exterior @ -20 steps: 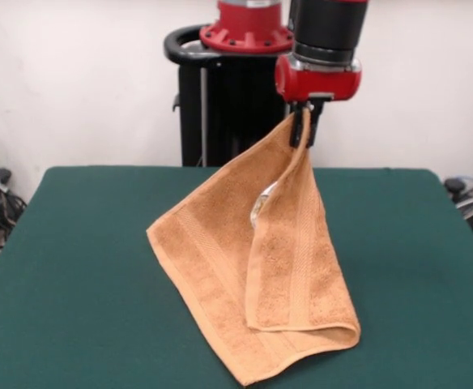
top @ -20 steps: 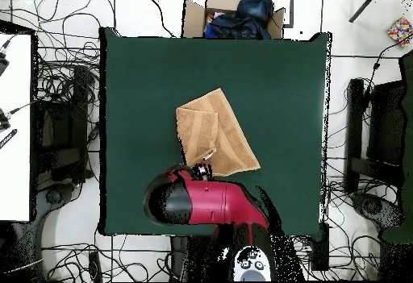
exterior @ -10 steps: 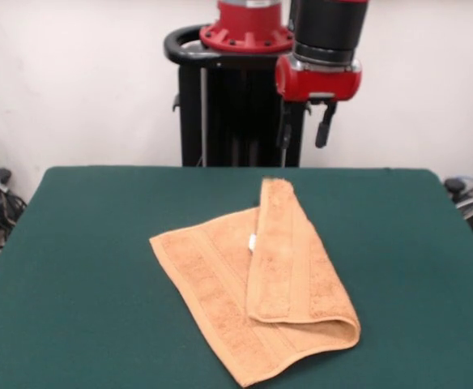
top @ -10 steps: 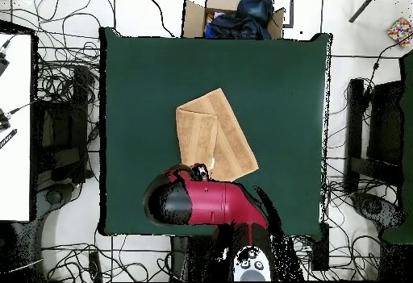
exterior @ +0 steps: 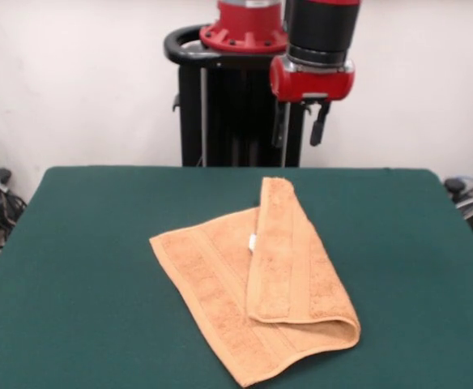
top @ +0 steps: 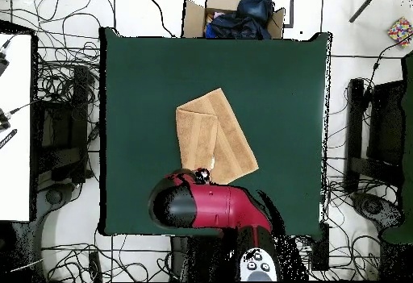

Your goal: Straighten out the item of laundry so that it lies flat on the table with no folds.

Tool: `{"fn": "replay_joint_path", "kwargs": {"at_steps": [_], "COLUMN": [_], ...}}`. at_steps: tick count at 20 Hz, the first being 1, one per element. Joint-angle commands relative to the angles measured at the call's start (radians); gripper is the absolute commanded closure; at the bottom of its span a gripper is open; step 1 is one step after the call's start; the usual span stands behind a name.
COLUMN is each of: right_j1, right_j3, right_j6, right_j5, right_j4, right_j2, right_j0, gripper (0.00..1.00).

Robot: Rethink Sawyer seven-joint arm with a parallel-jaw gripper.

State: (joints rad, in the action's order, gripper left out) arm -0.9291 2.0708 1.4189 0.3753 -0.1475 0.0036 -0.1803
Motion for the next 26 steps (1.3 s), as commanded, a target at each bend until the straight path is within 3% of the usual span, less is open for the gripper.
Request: {"fn": "replay_joint_path", "kwargs": {"at_steps": [1, 8, 12, 26], "right_j1": [-0.017, -0.010, 0.018, 0.044], "right_j3": [0.051, -0.060, -0.140, -0.235], "right_j6": [0.083, 0.007, 0.005, -0.026], "right_j5": [0.011, 0.157, 0.214, 0.319], "right_j4": [0.013, 0.054, 0.034, 0.022], "right_j2": [0.119, 0.190, 0.198, 0.281], "right_j0": [-0.034, -0.144, -0.159, -0.233], "gripper": [0.00, 0.00, 0.00, 0.00]}}
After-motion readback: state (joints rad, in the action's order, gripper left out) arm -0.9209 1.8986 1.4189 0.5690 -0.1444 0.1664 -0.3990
